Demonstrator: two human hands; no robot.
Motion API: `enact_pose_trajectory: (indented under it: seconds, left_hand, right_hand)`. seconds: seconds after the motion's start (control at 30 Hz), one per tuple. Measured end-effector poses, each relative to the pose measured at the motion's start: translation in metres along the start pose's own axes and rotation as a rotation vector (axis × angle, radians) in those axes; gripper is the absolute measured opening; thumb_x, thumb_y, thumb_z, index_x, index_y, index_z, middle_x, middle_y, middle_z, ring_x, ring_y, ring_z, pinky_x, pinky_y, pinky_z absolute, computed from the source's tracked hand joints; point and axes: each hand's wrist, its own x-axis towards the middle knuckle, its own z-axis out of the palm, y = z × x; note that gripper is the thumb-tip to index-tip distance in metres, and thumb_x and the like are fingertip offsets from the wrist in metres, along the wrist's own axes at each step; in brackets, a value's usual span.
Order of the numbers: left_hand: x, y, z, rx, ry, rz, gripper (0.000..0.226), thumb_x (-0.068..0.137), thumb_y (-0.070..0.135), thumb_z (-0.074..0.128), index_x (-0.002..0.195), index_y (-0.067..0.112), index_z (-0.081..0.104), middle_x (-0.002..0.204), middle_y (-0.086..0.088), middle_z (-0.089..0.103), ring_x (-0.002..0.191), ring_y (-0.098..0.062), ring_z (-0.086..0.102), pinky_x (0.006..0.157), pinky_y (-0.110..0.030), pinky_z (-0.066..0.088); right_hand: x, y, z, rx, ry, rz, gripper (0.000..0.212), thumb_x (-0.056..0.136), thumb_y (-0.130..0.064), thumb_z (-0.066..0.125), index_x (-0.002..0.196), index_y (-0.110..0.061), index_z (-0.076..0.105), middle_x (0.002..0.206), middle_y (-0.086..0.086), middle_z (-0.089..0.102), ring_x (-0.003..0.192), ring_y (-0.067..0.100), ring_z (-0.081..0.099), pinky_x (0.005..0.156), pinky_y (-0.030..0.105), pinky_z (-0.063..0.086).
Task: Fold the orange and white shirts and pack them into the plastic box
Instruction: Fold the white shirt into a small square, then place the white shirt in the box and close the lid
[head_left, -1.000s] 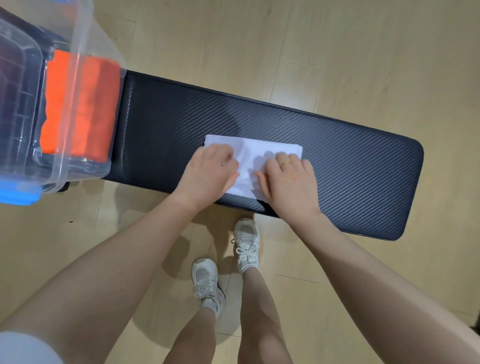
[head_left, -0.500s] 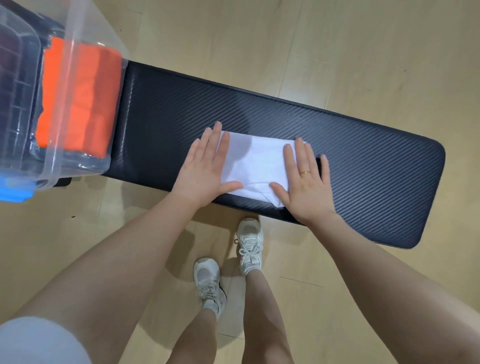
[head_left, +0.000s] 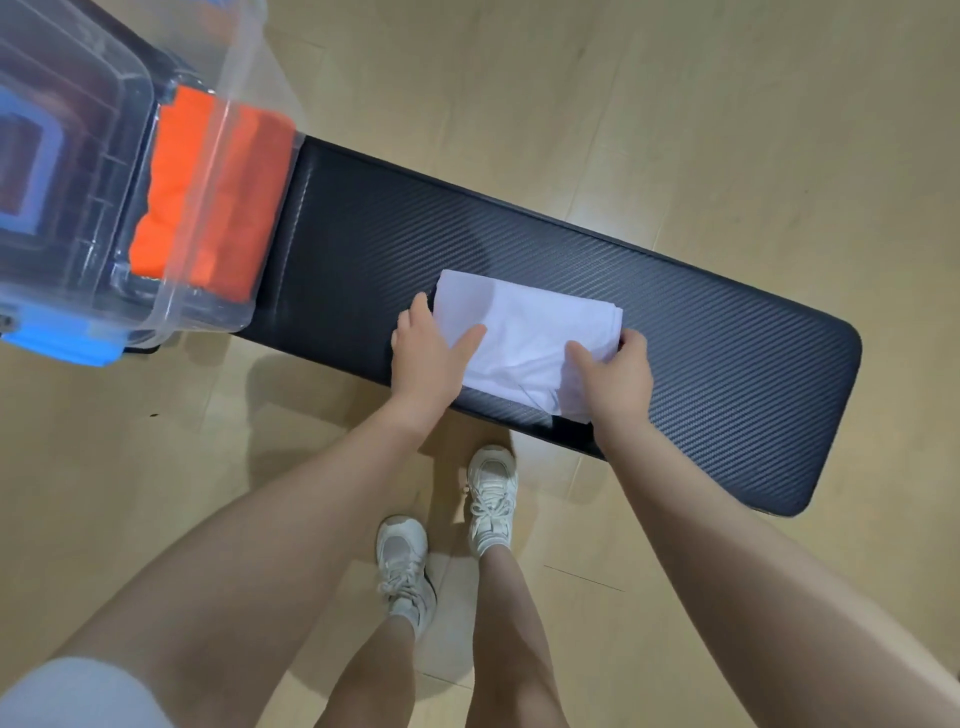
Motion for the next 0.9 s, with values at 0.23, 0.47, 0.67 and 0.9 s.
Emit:
enact_pose_trajectory:
  seconds: [0.23, 0.47, 0.67, 0.9]
  left_hand:
    - [-0.017, 0.01, -0.02, -0.453, -0.236, -0.336, 0.044, 0.085, 0.029, 0.065, 0.12, 0.005, 0.057, 0.113, -0.008, 0.063, 0.106, -0.026, 0.059, 0.089, -0.035, 0.05]
    - [-0.076, 0.025, -0.094, -0.601, -0.323, -0.211, 0.041, 0.086, 0.02, 0.064, 0.124, 0.008, 0.052, 0.117, -0.006, 0.065, 0.104, -0.021, 0.064, 0.084, -0.033, 0.054]
    - [-0.095, 0.034, -0.182, -0.899, -0.086, -0.188, 0.07, 0.065, 0.03, 0.076, 0.126, 0.009, 0.048, 0.122, -0.013, 0.062, 0.111, -0.029, 0.061, 0.096, -0.048, 0.048]
    - [-0.035, -0.001, -0.264, -1.226, 0.151, -0.343, 0.035, 0.092, 0.012, 0.052, 0.126, 0.003, 0.052, 0.123, -0.017, 0.061, 0.11, -0.032, 0.06, 0.091, -0.045, 0.048]
  right_hand:
    - [-0.029, -0.005, -0.014, 0.416, -0.317, 0.296, 0.019, 0.081, -0.014, 0.068, 0.099, -0.008, 0.063, 0.098, 0.011, 0.068, 0.086, 0.028, 0.066, 0.071, 0.033, 0.054]
    - [-0.066, -0.058, -0.068, 0.334, -0.487, 0.13, 0.023, 0.088, -0.011, 0.059, 0.109, -0.005, 0.062, 0.102, 0.014, 0.07, 0.088, 0.031, 0.068, 0.076, 0.04, 0.055]
    - [-0.111, -0.178, -0.061, 0.197, -0.568, -0.193, 0.016, 0.089, -0.013, 0.053, 0.105, -0.015, 0.055, 0.078, -0.003, 0.059, 0.061, 0.01, 0.054, 0.045, 0.015, 0.04]
    - [-0.14, -0.299, 0.049, -0.026, -0.577, -0.584, 0.024, 0.079, -0.013, 0.056, 0.102, -0.006, 0.058, 0.083, 0.004, 0.057, 0.074, 0.018, 0.053, 0.067, 0.031, 0.043]
